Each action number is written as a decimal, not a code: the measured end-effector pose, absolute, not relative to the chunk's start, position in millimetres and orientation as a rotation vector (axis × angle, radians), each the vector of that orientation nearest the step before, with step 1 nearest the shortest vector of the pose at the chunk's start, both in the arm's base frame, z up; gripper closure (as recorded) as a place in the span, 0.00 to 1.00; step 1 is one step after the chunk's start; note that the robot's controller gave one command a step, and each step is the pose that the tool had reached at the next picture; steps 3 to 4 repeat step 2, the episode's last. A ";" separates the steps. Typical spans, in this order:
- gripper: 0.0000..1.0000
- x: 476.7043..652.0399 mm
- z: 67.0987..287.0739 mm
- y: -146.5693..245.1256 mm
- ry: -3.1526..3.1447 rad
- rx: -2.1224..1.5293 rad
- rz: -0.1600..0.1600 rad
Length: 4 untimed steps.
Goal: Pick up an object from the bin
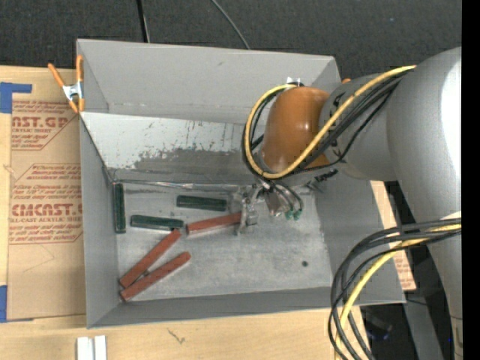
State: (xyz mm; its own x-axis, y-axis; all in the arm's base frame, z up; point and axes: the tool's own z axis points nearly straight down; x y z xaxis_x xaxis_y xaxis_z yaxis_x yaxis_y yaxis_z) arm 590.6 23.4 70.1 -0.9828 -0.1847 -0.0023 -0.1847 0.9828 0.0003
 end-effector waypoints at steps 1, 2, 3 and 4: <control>1.00 582.6 123.8 8.2 3.135 -0.273 0.001; 1.00 567.4 247.5 38.0 3.124 -0.301 0.000; 1.00 567.4 247.5 38.0 3.124 -0.301 0.000; 1.00 567.4 247.5 38.0 3.124 -0.301 0.000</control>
Offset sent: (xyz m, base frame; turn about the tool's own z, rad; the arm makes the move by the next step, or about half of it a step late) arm -0.0238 0.0140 0.1775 -0.0057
